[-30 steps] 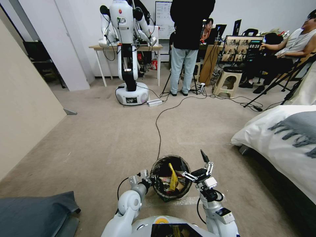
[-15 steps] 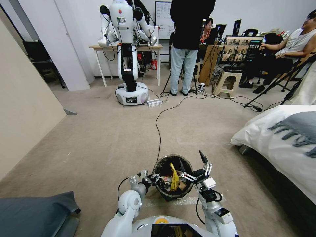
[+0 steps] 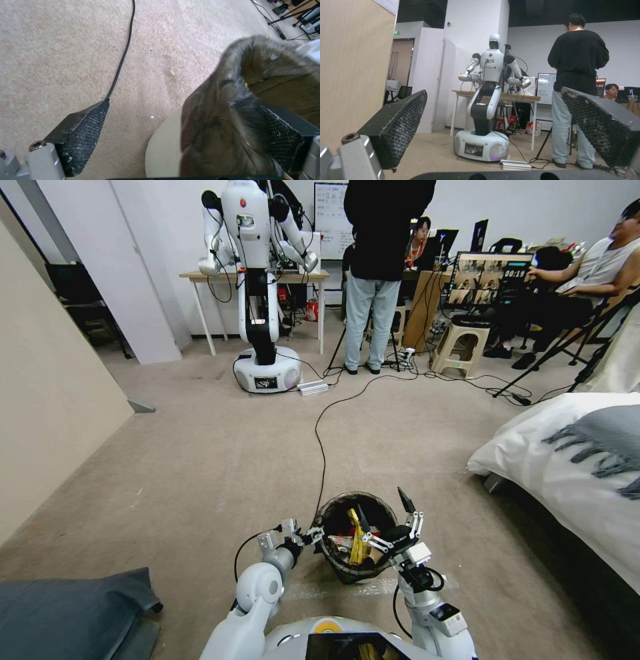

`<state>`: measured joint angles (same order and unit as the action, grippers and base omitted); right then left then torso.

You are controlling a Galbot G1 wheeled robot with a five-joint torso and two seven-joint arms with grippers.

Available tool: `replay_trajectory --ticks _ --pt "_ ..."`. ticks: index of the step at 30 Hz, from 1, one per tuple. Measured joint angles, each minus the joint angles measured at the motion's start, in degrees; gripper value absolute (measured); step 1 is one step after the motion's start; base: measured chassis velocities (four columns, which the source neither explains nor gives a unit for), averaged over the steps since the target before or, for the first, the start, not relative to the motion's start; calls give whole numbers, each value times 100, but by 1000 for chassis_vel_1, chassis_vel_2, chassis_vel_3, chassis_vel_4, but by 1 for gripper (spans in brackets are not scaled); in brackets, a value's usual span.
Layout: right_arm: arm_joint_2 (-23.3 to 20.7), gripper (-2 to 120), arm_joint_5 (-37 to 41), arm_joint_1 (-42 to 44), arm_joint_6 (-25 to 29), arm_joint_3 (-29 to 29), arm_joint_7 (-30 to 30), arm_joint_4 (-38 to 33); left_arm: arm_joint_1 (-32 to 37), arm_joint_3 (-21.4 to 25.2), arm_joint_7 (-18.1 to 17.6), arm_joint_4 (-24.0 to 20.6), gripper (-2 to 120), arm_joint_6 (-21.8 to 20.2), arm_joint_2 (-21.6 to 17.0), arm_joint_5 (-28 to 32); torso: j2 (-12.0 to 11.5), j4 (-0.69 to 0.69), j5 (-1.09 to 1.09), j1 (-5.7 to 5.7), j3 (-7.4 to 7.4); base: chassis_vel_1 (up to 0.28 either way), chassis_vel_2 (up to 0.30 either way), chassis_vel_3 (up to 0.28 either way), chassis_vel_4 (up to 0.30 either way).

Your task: Pick up the trash bin, then pick up the garbage from the floor and place it into the trash bin.

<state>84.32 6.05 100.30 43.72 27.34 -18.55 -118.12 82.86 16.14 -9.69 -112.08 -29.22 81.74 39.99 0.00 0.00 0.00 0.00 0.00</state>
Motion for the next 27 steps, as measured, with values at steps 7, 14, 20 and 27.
replay_trajectory --ticks 7,14,20,27 --pt "-1 100 6 -26 -20 -24 -4 -6 94 52 -5 -102 97 18 5 -27 0 0 0 0 0 0 0 0 0" --pt "-2 100 9 -28 -29 -24 -8 -38 181 102 -3 -223 97 69 -13 -73 0 -1 0 0 0 0 0 0 0" --pt "11 100 9 -28 -35 -23 -8 -53 348 103 37 -512 97 174 -34 -343 0 -1 0 0 0 0 0 0 0" --pt "48 100 -44 -49 -46 -62 98 -51 652 103 141 -1005 97 585 -34 -1090 0 0 0 0 0 0 0 0 0"
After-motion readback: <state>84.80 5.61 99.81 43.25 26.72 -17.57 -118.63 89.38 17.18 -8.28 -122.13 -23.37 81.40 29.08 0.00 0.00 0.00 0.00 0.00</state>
